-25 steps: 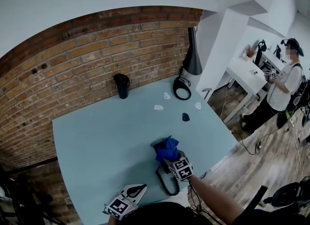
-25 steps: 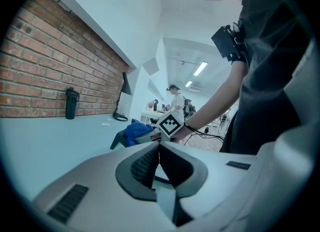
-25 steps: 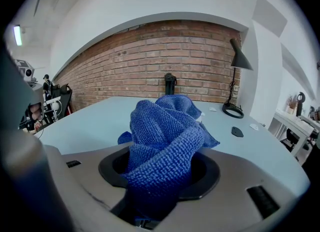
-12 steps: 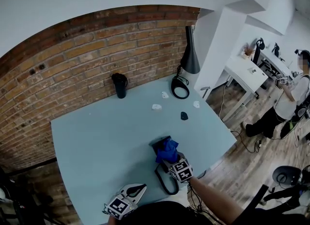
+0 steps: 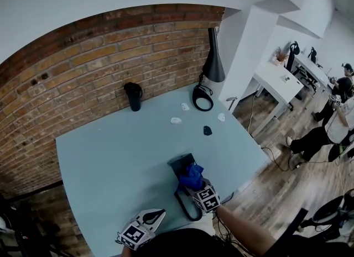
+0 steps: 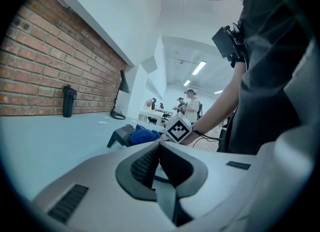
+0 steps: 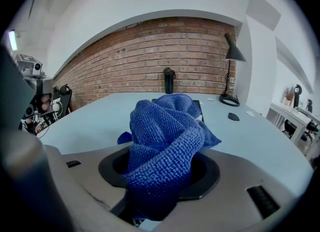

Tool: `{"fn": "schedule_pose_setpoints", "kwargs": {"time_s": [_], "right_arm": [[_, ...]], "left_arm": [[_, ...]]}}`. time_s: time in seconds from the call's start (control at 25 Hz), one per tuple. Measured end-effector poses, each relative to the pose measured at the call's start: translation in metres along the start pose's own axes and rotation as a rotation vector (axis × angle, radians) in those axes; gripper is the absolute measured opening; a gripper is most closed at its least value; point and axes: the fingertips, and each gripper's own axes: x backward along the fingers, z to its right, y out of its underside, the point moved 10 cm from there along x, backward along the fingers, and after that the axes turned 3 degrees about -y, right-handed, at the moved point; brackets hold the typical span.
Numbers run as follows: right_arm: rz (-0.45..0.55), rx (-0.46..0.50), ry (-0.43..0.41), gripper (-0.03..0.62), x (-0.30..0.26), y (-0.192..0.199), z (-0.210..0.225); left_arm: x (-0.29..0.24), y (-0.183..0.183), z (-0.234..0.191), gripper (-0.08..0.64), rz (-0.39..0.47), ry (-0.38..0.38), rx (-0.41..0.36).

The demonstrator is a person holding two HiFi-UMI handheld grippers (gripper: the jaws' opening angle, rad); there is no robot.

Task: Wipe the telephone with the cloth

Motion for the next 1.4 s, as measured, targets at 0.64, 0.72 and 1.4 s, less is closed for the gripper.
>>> {"fn": "schedule_pose_setpoints", "kwargs": {"time_s": [0.64,0.72,1.4], "right_arm": [[-0.039,-0.029,-0.001,0.221,0.018,0.023,-0.008],[-0.041,-0.038,-0.006,0.221,0.019,0.027,-0.010],[-0.046,-0.059,-0.004,0.221,0.026,0.041,-0.015]], "left_arm": [[-0.001,0.001,0.003,0.000,-0.008,0.015,0.006],[0.000,0.002,0.002,0.000,-0.010,0.015,0.007],[-0.003,0.008,0.001,0.000,-0.022,0.026,0.022]]}}
